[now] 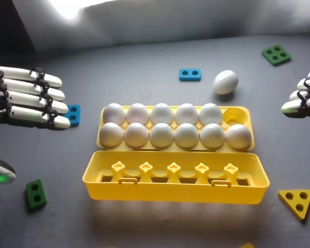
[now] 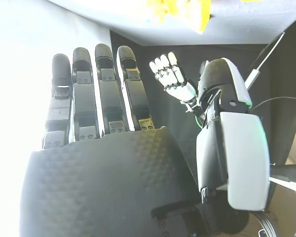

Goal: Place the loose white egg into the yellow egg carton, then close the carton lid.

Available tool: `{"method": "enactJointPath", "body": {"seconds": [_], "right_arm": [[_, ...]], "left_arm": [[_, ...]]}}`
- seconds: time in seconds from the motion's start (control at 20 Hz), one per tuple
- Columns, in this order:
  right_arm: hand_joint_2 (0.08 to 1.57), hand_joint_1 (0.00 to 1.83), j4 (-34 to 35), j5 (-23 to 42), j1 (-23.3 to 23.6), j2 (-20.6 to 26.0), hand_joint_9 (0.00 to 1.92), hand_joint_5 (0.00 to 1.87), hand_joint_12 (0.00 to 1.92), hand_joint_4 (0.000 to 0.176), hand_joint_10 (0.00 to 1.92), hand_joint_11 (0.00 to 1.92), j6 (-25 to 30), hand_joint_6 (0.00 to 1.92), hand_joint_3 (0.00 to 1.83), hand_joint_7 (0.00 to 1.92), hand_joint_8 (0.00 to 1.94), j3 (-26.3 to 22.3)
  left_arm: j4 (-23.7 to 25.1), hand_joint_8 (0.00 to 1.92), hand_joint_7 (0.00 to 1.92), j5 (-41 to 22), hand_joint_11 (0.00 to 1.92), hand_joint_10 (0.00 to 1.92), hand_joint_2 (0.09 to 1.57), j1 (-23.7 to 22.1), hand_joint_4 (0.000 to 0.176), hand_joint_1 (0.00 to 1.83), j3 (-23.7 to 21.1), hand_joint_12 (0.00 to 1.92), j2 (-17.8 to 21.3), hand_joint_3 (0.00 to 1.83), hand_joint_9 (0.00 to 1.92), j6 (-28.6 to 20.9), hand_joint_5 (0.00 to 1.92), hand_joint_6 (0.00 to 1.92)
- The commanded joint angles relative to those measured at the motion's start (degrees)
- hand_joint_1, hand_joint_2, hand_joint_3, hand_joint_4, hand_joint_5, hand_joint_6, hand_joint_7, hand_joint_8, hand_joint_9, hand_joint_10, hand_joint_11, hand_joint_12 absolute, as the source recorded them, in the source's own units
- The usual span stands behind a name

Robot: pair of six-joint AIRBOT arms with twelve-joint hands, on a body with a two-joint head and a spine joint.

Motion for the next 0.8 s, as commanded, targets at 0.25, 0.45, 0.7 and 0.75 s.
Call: {"method": "enactJointPath", "body": {"seconds": [0.25, 0.45, 0.7, 0.75], "right_arm": [[1.19, 0.13, 8.1, 2.3, 1.7, -0.5, 0.27, 0.32, 0.64, 0.000, 0.00, 0.00, -6.8, 0.00, 0.00, 0.31, 0.00, 1.1], [1.18, 0.15, 8.3, -1.2, 2.1, -5.1, 0.28, 0.33, 0.65, 0.000, 0.00, 0.00, -6.7, 0.00, 0.00, 0.32, 0.00, 7.5], [1.18, 0.16, 8.3, -4.7, 3.2, -10.6, 0.26, 0.33, 0.63, 0.000, 0.00, 0.00, -7.2, 0.01, 0.00, 0.31, 0.00, 13.5], [1.18, 0.15, 8.3, -5.2, 3.6, -11.7, 0.26, 0.33, 0.61, 0.000, 0.00, 0.00, -8.1, 0.00, 0.00, 0.31, 0.00, 14.4]], "left_arm": [[0.0, 0.01, 0.28, -3.4, 0.10, 0.01, 1.20, -1.1, 0.000, 0.00, 1.4, 0.10, 1.1, 0.00, 0.21, -5.9, 0.29, 0.00], [7.5, 0.01, 0.30, -2.3, 0.11, 0.01, 1.20, -4.5, 0.000, 0.00, 2.4, 0.11, 0.2, 0.00, 0.23, -16.0, 0.31, 0.01], [4.2, 0.01, 0.31, -1.4, 0.12, 0.01, 1.19, -3.5, 0.000, 0.00, 2.9, 0.12, 0.7, 0.00, 0.24, -17.5, 0.33, 0.01], [3.7, 0.01, 0.31, -1.4, 0.11, 0.01, 1.19, -3.3, 0.000, 0.00, 3.0, 0.12, 0.7, 0.00, 0.24, -18.2, 0.32, 0.01]]}}
